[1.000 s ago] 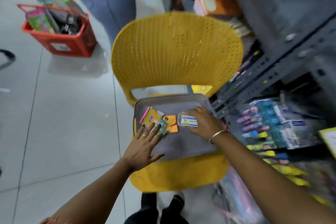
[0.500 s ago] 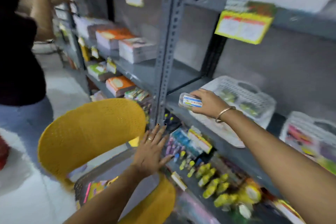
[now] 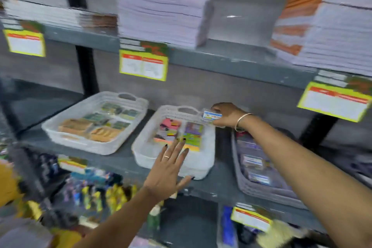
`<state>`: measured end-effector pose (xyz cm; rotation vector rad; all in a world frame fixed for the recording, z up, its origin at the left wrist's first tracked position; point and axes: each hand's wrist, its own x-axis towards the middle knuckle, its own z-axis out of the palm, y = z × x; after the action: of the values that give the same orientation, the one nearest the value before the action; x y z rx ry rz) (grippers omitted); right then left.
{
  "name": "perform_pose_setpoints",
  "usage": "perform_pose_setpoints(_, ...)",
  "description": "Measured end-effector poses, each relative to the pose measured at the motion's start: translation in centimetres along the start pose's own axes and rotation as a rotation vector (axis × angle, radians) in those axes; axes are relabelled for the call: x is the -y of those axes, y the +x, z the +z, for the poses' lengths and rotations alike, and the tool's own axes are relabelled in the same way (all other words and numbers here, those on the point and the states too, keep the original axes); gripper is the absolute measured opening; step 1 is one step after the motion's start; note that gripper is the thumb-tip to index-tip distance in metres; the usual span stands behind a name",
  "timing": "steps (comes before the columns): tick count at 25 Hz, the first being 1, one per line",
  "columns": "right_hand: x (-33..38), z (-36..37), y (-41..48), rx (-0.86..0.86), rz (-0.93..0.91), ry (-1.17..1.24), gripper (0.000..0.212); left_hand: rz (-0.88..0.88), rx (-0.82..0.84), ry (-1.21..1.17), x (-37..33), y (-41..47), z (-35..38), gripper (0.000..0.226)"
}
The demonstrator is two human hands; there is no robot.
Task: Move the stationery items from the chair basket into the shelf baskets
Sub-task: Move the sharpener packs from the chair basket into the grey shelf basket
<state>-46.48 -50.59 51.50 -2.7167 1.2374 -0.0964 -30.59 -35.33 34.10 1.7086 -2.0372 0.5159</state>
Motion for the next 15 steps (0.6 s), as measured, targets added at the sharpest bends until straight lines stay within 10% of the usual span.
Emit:
perform_pose_setpoints(4, -9.2, 1.0, -4.1, 0.004, 0.161, 0.022, 0.047, 0.152, 0.096, -0.068, -7.9, 3.1, 4.0, 0.070)
perform_pose_setpoints(15, -20.6, 7.7, -13.0, 0.263, 0.412, -0.007, 0.043, 0.100, 0.496, -0.119, -10.8, 3.6, 9.9, 0.085)
